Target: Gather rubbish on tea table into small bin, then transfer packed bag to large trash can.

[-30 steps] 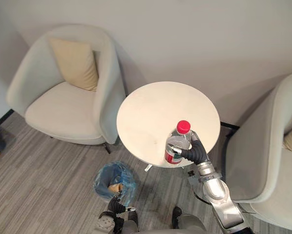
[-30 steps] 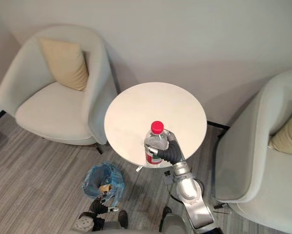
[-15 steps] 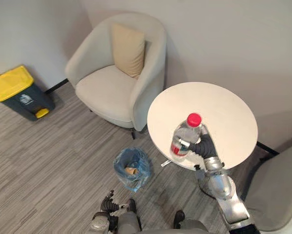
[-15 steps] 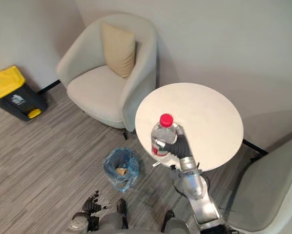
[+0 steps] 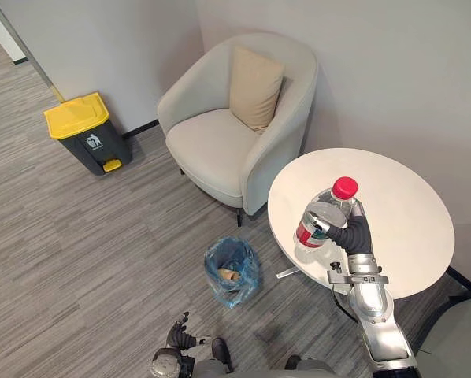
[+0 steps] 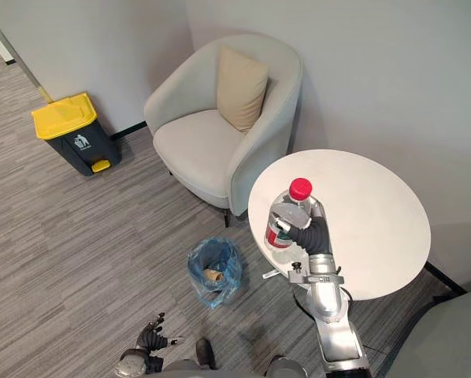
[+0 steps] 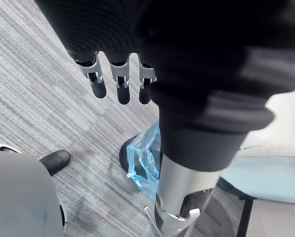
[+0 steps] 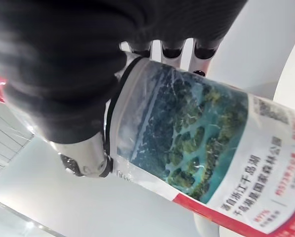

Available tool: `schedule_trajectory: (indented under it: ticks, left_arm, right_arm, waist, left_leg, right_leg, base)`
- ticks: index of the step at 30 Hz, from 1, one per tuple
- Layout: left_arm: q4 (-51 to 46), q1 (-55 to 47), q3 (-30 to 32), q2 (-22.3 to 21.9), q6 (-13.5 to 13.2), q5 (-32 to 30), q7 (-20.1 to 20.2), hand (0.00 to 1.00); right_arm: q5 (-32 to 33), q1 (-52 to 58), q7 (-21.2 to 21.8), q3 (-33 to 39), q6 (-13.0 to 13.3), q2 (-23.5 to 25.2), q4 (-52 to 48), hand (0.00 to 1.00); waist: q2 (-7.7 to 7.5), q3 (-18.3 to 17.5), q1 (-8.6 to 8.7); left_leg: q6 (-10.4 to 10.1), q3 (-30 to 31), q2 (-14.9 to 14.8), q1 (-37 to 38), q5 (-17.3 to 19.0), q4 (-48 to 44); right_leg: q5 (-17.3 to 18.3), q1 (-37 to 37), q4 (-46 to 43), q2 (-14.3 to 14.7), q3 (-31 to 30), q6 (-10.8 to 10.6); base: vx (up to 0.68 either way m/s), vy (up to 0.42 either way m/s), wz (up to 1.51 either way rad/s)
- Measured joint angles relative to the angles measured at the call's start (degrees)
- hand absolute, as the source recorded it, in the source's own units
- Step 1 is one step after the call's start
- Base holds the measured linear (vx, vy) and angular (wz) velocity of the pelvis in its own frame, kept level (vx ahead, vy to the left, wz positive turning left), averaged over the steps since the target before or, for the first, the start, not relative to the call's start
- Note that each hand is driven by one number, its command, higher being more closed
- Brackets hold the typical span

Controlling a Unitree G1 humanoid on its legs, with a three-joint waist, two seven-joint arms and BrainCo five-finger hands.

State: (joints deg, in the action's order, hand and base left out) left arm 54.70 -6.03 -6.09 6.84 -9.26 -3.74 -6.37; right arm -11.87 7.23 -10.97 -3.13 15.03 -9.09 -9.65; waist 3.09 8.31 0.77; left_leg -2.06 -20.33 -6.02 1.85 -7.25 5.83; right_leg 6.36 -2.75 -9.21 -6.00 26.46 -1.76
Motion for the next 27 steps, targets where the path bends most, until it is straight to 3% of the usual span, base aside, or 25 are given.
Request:
schedule_trajectory:
  ticks: [9,13,16,18,19,20,21,23,24,25,27]
  left_arm:
    - [0.0,0.0,0.0,0.1,0.0,-1.0,0.0,0.00]
    - [0.0,-0.1,0.0,1.1,-0.1,-0.9,0.0,0.00]
    - [0.0,0.1,0.0,1.6,-0.1,-0.9,0.0,0.00]
    - [0.0,0.0,0.1,1.7,-0.1,-0.8,0.0,0.00]
    - [-0.1,0.0,0.2,1.6,-0.1,-0.8,-0.1,0.00]
    - [0.0,0.0,0.1,1.5,0.0,-0.7,-0.1,0.00]
    - [0.2,0.1,0.1,1.5,0.0,-0.4,-0.1,0.00]
    - [1.2,0.4,0.1,2.4,-0.1,-0.3,0.1,0.00]
    - [1.5,0.6,0.1,2.8,-0.1,-0.3,0.1,0.00]
    - [1.5,0.8,0.3,3.2,-0.2,-0.3,0.1,0.00]
    - [1.8,0.8,1.7,1.6,-0.4,-0.3,0.1,0.00]
  right_arm:
    - [0.0,0.1,0.1,-1.0,-0.1,-0.3,2.1,1.00]
    - [-1.2,0.2,0.2,-2.6,-0.2,-0.2,3.4,1.00]
    - [-2.2,0.2,1.2,-3.1,-0.4,-0.4,4.1,1.00]
    - [-2.2,0.6,1.2,-3.1,-0.5,-0.6,4.1,1.00]
    - [-2.2,0.6,1.3,-2.9,-0.5,-0.9,4.1,1.00]
    - [-2.2,0.8,1.3,-3.2,-0.5,-0.8,4.2,1.00]
    - [-2.2,0.9,1.4,-3.7,-0.4,-0.7,4.1,1.00]
    - [-2.2,1.5,2.1,-3.6,-0.4,-0.7,3.8,1.00]
    - [-2.2,1.6,2.3,-3.7,-0.2,-0.6,3.7,1.00]
    - [-2.2,1.7,2.3,-3.6,-0.1,-0.4,3.6,1.00]
    - [-2.1,1.7,2.3,-3.2,-0.3,-2.1,3.5,1.00]
  waist:
    - [-0.10,-0.2,-0.06]
    - [-2.32,-0.5,-0.11]
    - [-4.18,0.0,0.03]
    - [-4.56,0.2,0.23]
    - [-4.26,0.3,0.53]
    - [-3.70,0.6,1.10]
    - [-3.04,1.3,1.65]
    - [-3.22,1.3,1.88]
    - [-4.61,1.2,2.02]
    - [-6.84,1.1,2.06]
    - [-4.27,0.9,1.67]
  left_leg:
    - [-0.3,0.8,0.0,-0.2,-0.1,0.1]
    - [0.9,0.6,2.3,-1.1,1.1,-0.4]
    - [1.7,2.4,5.2,0.1,2.9,-0.3]
    - [2.6,4.5,6.3,1.6,4.0,-0.4]
    - [3.4,6.4,5.8,2.7,4.6,-0.5]
    - [3.5,7.5,5.3,2.5,5.1,-1.2]
    - [3.4,9.6,3.7,2.2,6.5,-3.2]
    - [2.3,12.2,2.8,2.5,8.1,-4.9]
    - [1.6,13.1,4.0,2.6,8.0,-5.9]
    - [1.2,14.2,6.0,2.8,9.0,-7.0]
    - [0.1,15.7,4.5,2.5,10.7,-9.1]
  right_leg:
    - [0.6,0.2,-0.2,-0.4,0.5,-0.3]
    - [6.1,4.1,-8.2,-4.6,0.4,-2.6]
    - [7.8,4.2,-14.6,-8.3,-0.1,-3.7]
    - [7.3,4.9,-19.7,-9.5,-4.4,-3.1]
    - [6.7,8.0,-26.2,-9.7,-8.0,-0.8]
    - [8.0,9.1,-27.5,-8.4,-10.3,-0.5]
    - [10.4,10.7,-26.9,-4.6,-13.7,-0.2]
    - [10.5,13.6,-21.4,-0.1,-17.1,-0.7]
    - [7.2,13.2,-15.7,-0.1,-18.1,0.1]
    - [-0.6,13.2,-10.9,-1.1,-19.1,0.7]
    - [0.0,11.2,-10.5,-0.6,-17.9,0.7]
  base:
    - [0.03,0.005,0.03]
    - [0.05,0.045,0.11]
    - [0.15,0.059,0.31]
    - [0.23,0.075,0.53]
    - [0.26,0.045,0.65]
    - [0.25,-0.029,0.75]
    - [0.19,-0.040,0.78]
    - [0.21,-0.042,0.86]
    - [0.22,-0.075,0.85]
    - [0.25,-0.116,0.86]
    - [0.27,-0.086,0.55]
